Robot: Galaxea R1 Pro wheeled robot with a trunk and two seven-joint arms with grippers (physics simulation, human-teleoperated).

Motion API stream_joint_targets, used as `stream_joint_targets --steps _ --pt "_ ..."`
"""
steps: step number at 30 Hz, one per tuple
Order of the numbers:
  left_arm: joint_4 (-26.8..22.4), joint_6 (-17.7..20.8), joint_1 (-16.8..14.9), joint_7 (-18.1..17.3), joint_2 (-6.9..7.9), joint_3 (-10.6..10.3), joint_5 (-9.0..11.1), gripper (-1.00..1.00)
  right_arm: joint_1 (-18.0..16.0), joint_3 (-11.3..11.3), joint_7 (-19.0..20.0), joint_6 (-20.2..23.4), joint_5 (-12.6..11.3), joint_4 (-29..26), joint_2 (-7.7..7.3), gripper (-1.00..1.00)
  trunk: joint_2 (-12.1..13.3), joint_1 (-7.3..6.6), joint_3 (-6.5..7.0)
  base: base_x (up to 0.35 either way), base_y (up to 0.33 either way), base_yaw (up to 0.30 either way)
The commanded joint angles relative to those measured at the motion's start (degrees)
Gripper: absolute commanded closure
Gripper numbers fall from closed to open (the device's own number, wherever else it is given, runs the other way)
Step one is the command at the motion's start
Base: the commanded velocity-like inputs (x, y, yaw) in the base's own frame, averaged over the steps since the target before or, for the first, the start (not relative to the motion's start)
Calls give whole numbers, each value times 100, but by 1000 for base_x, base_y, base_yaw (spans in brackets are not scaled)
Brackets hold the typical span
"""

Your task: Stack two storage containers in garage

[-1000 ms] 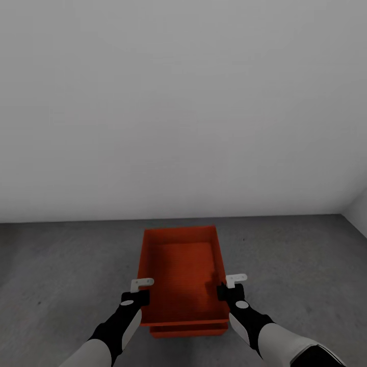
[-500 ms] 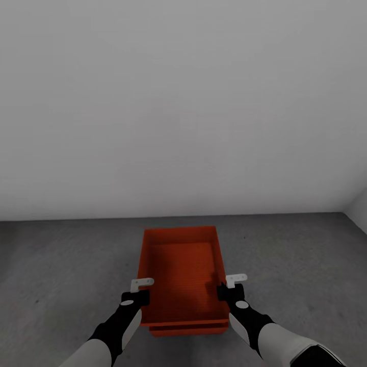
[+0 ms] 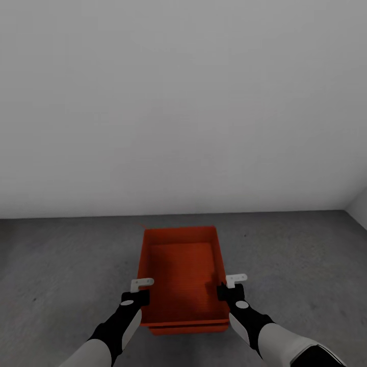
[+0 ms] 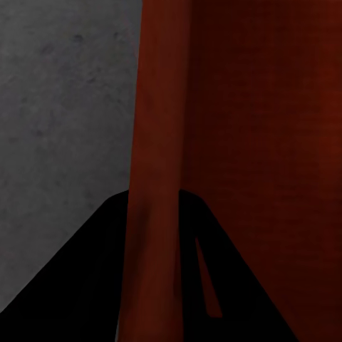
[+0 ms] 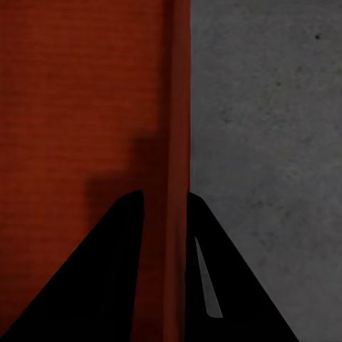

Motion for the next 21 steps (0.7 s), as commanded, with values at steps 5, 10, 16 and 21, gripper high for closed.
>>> stream_joint_targets --steps 5,10,16,21 --pt "-31 -76 -3 371 77 120 -82 100 -3 -244 3 4 -245 -4 1 100 -204 110 -94 0 0 0" --pt "-31 -76 0 370 79 120 -82 100 -3 -244 2 8 -245 -4 1 100 -204 110 -94 0 0 0" --pt "-31 -76 -2 371 79 120 -82 100 -3 -244 1 8 -245 -4 1 100 -204 110 -94 0 0 0" --pt "-36 -76 0 370 78 120 -82 100 -3 -244 1 4 -245 -4 1 100 -204 110 -94 0 0 0"
